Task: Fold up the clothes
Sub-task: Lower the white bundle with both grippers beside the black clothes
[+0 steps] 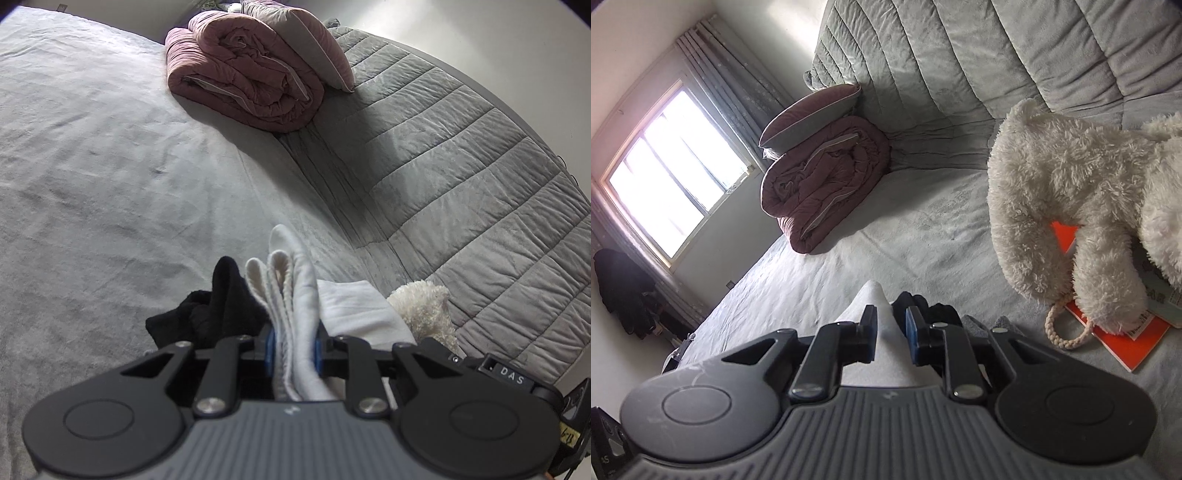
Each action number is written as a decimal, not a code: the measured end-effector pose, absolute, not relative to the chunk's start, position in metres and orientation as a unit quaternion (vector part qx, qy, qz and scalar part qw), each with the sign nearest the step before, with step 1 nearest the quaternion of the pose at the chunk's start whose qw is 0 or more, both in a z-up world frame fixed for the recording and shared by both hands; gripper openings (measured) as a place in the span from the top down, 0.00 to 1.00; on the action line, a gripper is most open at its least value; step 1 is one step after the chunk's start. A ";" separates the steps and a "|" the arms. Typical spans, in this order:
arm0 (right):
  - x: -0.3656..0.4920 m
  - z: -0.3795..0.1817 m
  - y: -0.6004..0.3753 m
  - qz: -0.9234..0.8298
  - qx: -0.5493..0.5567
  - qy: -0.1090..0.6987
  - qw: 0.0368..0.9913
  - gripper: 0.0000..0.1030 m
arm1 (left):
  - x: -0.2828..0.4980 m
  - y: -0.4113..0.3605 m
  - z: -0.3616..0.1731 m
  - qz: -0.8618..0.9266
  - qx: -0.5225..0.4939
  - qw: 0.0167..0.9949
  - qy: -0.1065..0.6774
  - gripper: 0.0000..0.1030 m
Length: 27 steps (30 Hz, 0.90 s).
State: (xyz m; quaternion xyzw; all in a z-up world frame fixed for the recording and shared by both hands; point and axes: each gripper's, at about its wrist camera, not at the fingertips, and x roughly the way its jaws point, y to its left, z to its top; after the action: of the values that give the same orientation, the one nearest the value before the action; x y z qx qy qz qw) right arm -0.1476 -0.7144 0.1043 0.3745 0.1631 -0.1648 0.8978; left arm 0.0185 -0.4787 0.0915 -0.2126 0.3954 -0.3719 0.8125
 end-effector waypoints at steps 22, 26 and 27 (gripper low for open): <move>-0.153 0.108 -0.705 -0.160 0.321 0.147 0.922 0.90 | 0.010 -0.477 0.107 -0.376 -0.220 0.805 0.403 0.82; -0.148 0.099 -0.708 -0.171 0.323 0.164 0.916 0.90 | 0.011 -0.481 0.097 -0.370 -0.207 0.813 0.399 0.81; -0.148 0.099 -0.707 -0.172 0.321 0.165 0.917 0.90 | 0.012 -0.481 0.095 -0.371 -0.206 0.814 0.397 0.81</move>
State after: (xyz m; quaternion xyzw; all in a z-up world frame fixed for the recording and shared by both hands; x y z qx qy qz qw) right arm -0.1481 -0.7069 0.0992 0.3205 0.1652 -0.1715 0.9168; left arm 0.0123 -0.4813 0.0946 -0.2062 0.3971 -0.3705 0.8140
